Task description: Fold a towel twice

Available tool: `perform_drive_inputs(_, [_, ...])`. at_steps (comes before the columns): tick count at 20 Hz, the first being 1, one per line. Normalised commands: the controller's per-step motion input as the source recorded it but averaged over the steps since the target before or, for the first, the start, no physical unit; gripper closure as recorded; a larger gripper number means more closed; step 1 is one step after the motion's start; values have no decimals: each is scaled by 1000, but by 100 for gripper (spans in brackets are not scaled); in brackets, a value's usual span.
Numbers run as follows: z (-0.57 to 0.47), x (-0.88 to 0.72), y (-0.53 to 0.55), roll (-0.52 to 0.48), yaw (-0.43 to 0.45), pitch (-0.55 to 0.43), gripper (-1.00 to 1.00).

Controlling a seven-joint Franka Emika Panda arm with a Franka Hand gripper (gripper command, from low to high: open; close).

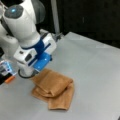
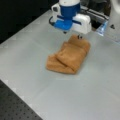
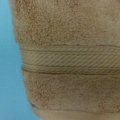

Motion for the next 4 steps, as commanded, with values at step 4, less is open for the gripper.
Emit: perform_drive_inputs(4, [-8, -146, 218, -240, -141, -11, -100])
